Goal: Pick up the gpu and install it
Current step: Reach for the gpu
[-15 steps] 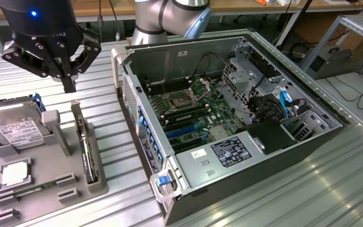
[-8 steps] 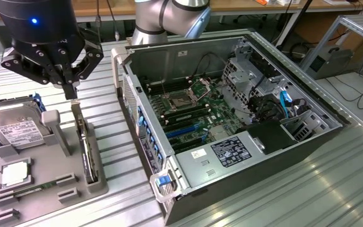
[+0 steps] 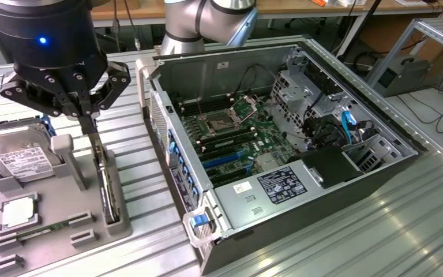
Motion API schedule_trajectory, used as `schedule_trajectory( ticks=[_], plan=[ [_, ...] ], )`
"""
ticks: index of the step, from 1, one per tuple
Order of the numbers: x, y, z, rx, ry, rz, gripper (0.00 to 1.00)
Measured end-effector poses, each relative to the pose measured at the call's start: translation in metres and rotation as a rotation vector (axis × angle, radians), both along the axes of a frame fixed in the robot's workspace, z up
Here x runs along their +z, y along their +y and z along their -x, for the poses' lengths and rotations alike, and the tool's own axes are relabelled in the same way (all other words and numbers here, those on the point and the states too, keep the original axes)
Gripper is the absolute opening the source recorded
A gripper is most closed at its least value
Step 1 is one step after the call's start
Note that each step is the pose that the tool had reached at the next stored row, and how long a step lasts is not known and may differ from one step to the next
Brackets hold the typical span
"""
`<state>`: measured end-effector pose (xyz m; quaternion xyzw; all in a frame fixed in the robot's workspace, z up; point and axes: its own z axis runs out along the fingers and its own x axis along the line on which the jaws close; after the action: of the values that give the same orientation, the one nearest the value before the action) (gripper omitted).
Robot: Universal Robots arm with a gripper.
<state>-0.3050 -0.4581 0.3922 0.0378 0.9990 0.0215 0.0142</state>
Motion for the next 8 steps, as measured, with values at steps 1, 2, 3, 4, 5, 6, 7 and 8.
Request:
schedule_trajectory(
  ticks=[1, 2, 3, 4, 5, 6, 7, 8],
  plan=[
    [0.0, -0.003, 0.0001, 0.0, 0.0, 0.0007, 0.11],
    [-0.0002, -0.0045, 0.0002, 0.0, -0.0001, 0.0014, 0.11],
    [-0.0002, -0.0049, 0.0004, 0.0, -0.0001, 0.0019, 0.11],
    [-0.0002, -0.005, 0.001, 0.0, 0.0, 0.002, 0.11],
    [-0.0003, -0.005, 0.0023, 0.0, -0.0001, 0.002, 0.11],
    [-0.0004, -0.005, 0.0049, 0.0, 0.0, 0.0019, 0.11],
    [-0.0004, -0.005, 0.0056, 0.0, -0.0001, 0.0019, 0.11],
    [-0.0004, -0.005, 0.0055, 0.0, -0.0001, 0.0019, 0.11]
  ],
)
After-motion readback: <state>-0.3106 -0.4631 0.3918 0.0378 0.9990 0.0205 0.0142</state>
